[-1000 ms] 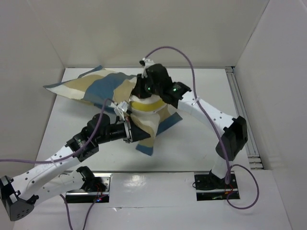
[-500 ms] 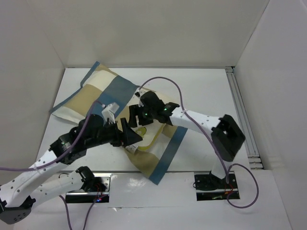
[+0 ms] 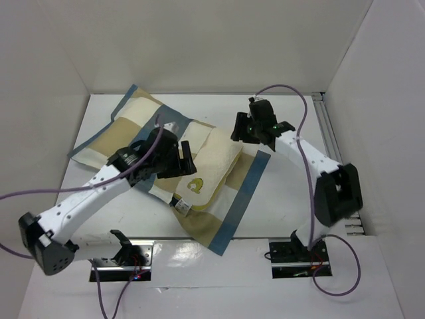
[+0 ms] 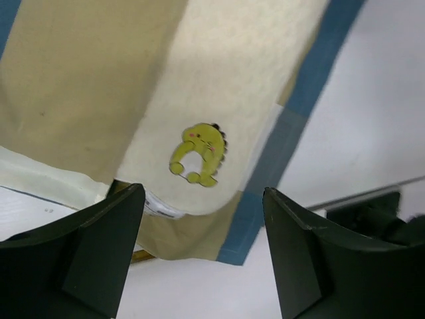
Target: Put the pillow into the pillowcase
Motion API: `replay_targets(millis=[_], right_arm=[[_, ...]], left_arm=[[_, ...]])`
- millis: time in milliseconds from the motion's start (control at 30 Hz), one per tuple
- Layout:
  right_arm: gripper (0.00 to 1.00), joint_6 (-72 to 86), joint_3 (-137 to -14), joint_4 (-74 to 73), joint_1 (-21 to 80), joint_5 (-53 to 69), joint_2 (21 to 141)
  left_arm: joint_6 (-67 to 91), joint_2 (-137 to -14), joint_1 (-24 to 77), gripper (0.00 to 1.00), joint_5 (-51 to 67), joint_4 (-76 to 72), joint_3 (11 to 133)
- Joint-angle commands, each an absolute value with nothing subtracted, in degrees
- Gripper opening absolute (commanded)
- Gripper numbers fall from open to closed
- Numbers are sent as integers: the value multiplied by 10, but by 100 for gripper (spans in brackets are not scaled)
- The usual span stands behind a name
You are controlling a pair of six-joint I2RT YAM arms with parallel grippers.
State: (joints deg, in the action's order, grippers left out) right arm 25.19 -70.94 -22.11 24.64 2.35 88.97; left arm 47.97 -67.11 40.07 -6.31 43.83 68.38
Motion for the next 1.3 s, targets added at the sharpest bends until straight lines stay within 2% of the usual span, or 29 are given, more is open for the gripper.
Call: replay_targets(millis=[0, 67, 100, 200, 233, 400, 533, 567, 600, 633, 667, 733, 867, 1033, 1133, 1167, 1200, 1233, 1267], right_arm=[[60, 232, -769, -196, 220, 46, 987], [53, 225, -812, -196, 220, 61, 1056], [39, 225, -821, -196, 220, 71, 1074], [14, 230, -808, -178, 230, 113, 1097], [2, 238, -788, -165, 236, 119, 1088], [0, 308, -607, -90, 345, 131, 961], [1, 319, -570, -126, 429, 123, 908], [8, 319, -570, -143, 429, 107, 896], [21, 314, -562, -155, 429, 75, 863], [58, 314, -554, -161, 408, 63, 843], [71, 314, -545, -161, 393, 56, 825], [82, 299, -538, -184, 348, 56, 793], [86, 280, -526, -202, 302, 68, 780], [87, 268, -521, -208, 289, 79, 780], [89, 268, -521, -214, 284, 84, 780], [89, 262, -521, -214, 284, 90, 775], [89, 262, -521, -219, 284, 90, 775], [89, 262, -521, -219, 284, 90, 775], [89, 253, -521, -219, 284, 90, 775]], left_arm=[[487, -729, 398, 84, -110, 486, 720], [502, -752, 386, 84, -131, 495, 720], [507, -770, 379, 84, -138, 495, 720], [501, -791, 351, 82, -133, 475, 697], [494, -804, 339, 82, -124, 464, 691], [444, -823, 328, 80, -119, 471, 731], [414, -833, 333, 80, -124, 507, 781], [409, -839, 333, 82, -129, 519, 788], [409, -839, 343, 83, -136, 529, 794], [414, -839, 352, 85, -136, 537, 795], [414, -839, 352, 87, -131, 542, 788], [429, -839, 375, 91, -131, 542, 779], [460, -858, 422, 94, -136, 542, 765], [492, -953, 468, 100, -187, 542, 780], [508, -1004, 474, 100, -217, 542, 793], [513, -1039, 474, 97, -228, 542, 801], [513, -1053, 474, 88, -235, 542, 801], [513, -1063, 474, 50, -248, 551, 816], [532, -1069, 467, 22, -256, 582, 823]])
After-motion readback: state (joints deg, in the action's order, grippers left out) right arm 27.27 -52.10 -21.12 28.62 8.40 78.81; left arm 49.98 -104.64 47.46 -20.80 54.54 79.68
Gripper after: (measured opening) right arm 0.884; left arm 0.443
